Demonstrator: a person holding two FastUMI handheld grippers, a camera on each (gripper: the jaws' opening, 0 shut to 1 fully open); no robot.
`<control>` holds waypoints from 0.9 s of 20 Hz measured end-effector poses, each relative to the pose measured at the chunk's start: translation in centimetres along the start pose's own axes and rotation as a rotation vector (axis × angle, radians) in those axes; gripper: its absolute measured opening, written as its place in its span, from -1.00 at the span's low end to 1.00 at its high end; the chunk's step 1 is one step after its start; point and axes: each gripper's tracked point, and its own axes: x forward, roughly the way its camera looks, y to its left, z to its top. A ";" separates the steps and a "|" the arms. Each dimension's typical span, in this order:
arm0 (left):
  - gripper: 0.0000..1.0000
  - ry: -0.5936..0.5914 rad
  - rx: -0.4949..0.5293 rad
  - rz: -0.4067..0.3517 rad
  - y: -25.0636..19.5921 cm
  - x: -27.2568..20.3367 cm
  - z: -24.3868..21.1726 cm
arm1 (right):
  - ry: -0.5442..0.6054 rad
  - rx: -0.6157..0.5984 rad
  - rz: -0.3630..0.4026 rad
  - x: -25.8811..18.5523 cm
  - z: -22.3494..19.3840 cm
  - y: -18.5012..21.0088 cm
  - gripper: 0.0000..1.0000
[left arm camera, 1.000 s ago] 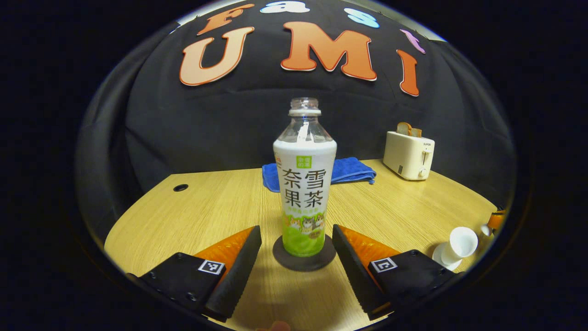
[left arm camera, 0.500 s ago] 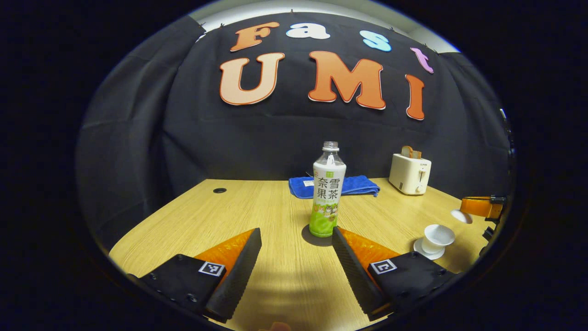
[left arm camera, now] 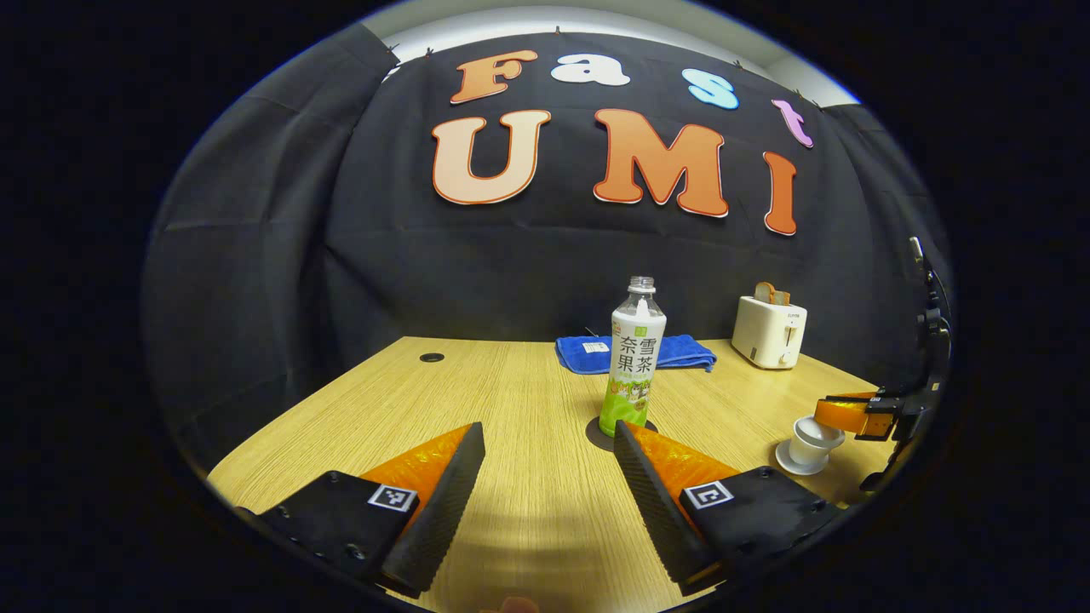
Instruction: Open the teacup lid with one hand, grasp the water bottle and pour water into the teacup with the other hand; after pouring, place the water bottle on the coaster and then close the teacup lid.
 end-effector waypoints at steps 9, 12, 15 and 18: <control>0.96 -0.013 0.018 -0.015 -1.2 -0.7 0.7 | -0.001 0.020 -0.004 -0.5 -0.1 -0.4 -0.18; 0.87 -0.025 0.006 -0.008 -1.3 -1.0 1.2 | -0.031 0.022 -0.014 -2.1 1.2 -1.1 0.22; 0.87 -0.049 -0.005 0.001 -1.4 -1.9 2.5 | -0.081 0.020 -0.039 -4.5 2.9 -2.4 0.60; 0.87 -0.062 0.000 0.019 -0.9 -2.9 3.2 | -0.127 0.014 -0.075 -6.8 4.4 -4.0 0.78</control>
